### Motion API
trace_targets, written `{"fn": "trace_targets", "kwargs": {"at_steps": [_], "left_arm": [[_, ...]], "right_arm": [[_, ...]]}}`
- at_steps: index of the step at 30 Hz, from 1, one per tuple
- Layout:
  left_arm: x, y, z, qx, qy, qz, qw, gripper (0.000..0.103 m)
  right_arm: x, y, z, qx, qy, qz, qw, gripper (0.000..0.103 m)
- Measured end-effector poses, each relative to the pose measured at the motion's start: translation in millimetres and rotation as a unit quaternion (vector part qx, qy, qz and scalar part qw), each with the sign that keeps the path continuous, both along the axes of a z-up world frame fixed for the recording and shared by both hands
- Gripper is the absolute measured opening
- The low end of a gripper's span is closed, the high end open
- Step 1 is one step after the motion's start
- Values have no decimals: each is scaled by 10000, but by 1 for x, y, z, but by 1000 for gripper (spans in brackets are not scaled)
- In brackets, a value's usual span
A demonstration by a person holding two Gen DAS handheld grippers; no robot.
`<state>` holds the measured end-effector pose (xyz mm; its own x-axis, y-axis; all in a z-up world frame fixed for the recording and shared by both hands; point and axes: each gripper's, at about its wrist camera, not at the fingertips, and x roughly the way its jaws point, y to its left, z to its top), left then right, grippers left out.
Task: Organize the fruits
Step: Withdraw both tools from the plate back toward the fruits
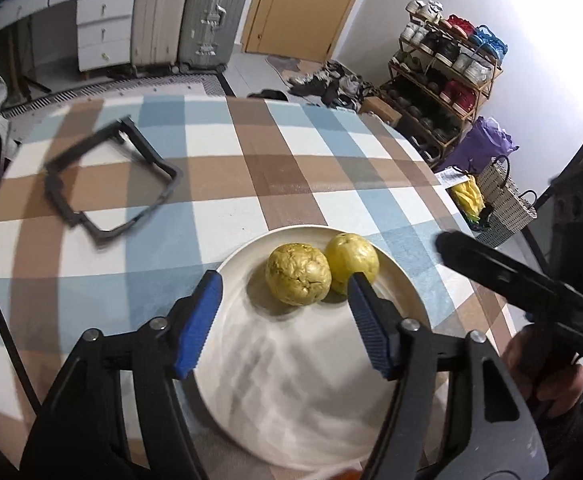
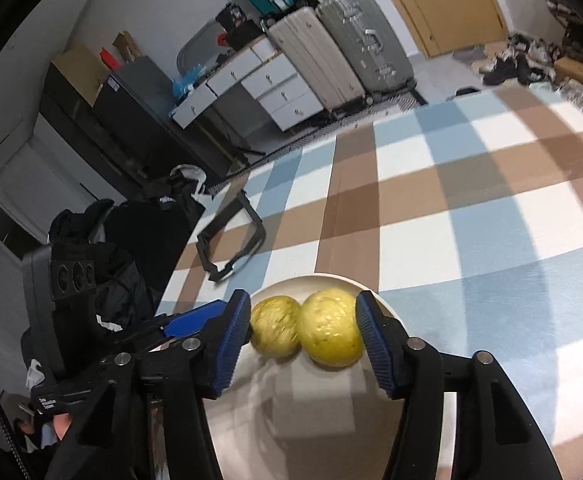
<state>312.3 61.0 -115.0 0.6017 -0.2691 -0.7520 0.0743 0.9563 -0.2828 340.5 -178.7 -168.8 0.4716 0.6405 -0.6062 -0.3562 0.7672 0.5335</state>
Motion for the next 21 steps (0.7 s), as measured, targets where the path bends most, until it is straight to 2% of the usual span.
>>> {"fn": "trace_targets", "kwargs": {"at_steps": [4, 11, 15, 21], "left_arm": [[-34, -3, 25, 479, -392, 210, 9979, 76], [-96, -17, 63, 937, -873, 483, 9906, 85], [-140, -26, 82, 1129, -1184, 597, 9847, 102], [-202, -36, 98, 1079, -1386, 583, 9827, 102]], "right_arm": [[-33, -16, 23, -170, -414, -221, 9988, 95], [-100, -41, 54, -357, -1004, -465, 9932, 102], [-142, -48, 70, -518, -1440, -509, 9869, 103], [-198, -51, 83, -690, -2062, -510, 9747, 103]]}}
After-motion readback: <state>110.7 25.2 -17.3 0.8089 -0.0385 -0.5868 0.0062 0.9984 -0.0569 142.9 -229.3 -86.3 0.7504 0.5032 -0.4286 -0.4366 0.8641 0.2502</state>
